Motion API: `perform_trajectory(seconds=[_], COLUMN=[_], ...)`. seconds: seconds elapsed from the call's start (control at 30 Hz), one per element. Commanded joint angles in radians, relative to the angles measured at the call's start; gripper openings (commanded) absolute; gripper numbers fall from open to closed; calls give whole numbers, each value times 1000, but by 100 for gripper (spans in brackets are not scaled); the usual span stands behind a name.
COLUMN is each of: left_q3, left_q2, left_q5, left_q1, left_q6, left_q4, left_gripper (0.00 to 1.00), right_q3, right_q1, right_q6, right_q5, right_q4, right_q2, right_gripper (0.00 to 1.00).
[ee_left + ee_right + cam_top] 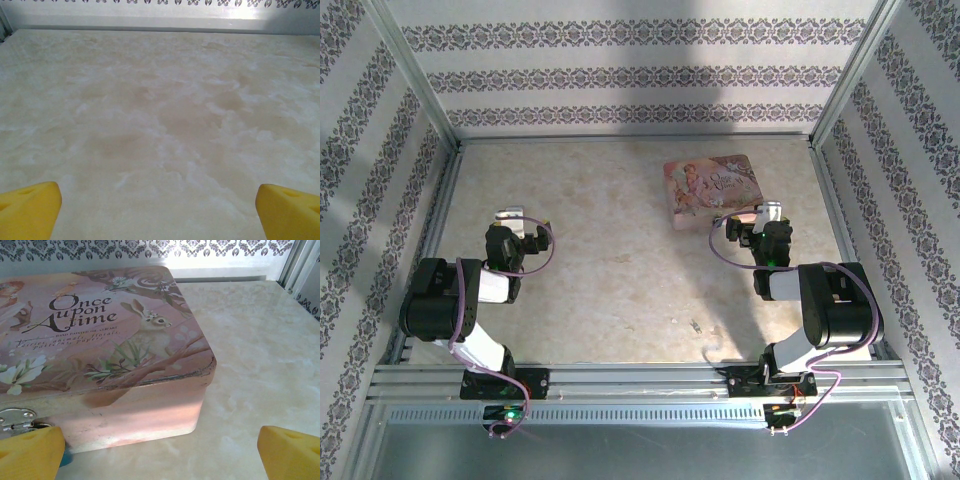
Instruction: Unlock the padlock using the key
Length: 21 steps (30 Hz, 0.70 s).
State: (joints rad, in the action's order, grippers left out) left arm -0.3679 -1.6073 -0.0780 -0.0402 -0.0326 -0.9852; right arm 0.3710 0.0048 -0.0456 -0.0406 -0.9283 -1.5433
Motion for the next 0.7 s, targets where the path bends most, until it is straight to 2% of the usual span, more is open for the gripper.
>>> perform_trajectory(seconds=[0.0, 0.1, 0.27, 0.4, 0.53, 0.67], left_q3=[8, 13, -62, -153, -325, -399], left_q2=[28, 102, 252, 335, 321, 293], left_q5=[-20, 0, 62, 70, 54, 22], left_q1=[3, 3, 6, 6, 8, 35], left_q6=[16, 14, -8, -135, -271, -341], left_q4=[-10, 51, 301, 455, 721, 803], left_gripper=[99, 99, 99, 99, 99, 99], right_q3=[8, 18, 40, 79, 137, 208], right_q1=[8, 2, -13, -36, -71, -105], right_q6=[-13, -37, -54, -79, -115, -131], right_q5=[-55, -97, -96, -84, -59, -24], right_q4=[26, 165, 395, 580, 754, 898], right_q2=[67, 180, 365, 484, 553, 567], right_gripper=[98, 98, 99, 98, 98, 98])
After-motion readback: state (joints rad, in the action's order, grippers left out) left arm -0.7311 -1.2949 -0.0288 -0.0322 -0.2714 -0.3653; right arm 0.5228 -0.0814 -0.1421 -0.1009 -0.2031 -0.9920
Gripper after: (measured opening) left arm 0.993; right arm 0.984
